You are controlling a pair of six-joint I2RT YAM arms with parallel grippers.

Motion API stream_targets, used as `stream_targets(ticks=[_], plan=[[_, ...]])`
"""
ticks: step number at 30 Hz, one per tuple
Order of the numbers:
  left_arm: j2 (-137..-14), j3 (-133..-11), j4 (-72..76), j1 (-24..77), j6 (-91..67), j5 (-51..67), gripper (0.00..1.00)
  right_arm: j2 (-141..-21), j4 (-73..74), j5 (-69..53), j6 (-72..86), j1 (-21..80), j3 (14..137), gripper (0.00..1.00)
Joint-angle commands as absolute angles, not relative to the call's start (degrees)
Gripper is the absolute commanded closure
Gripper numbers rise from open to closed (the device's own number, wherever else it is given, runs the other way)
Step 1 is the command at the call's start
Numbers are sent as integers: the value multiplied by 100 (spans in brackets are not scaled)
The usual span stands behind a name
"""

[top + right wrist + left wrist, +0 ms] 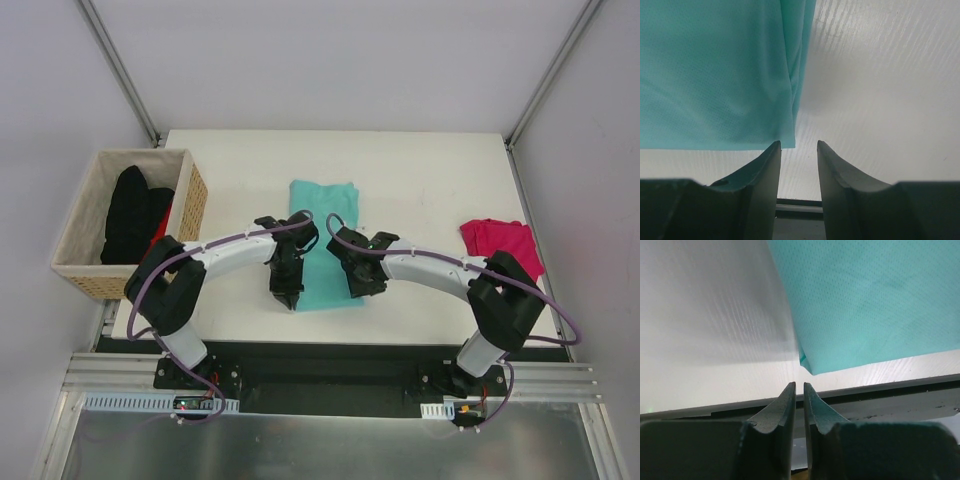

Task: Fold and stack the t-shirts
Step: Grab one side of the 2/3 rectangular tshirt with both arms

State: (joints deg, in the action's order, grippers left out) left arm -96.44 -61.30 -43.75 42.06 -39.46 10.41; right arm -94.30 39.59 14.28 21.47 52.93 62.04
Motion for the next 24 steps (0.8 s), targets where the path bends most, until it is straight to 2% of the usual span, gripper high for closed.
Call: stream_targets(ticks=[1,9,24], plan=[[-9282,-6082,-4702,4271,-4069,1028,89,-9343,3929,1442,2276,5379,6328,62],[-9114,-5968,-4772,4368,-4245,1037,89,-9378,3911,1406,2303,5423,6337,62],[-9606,-6389,-4764,4570,-4201,949,89,-9378,3937,1406,2259,5449,6363,62]])
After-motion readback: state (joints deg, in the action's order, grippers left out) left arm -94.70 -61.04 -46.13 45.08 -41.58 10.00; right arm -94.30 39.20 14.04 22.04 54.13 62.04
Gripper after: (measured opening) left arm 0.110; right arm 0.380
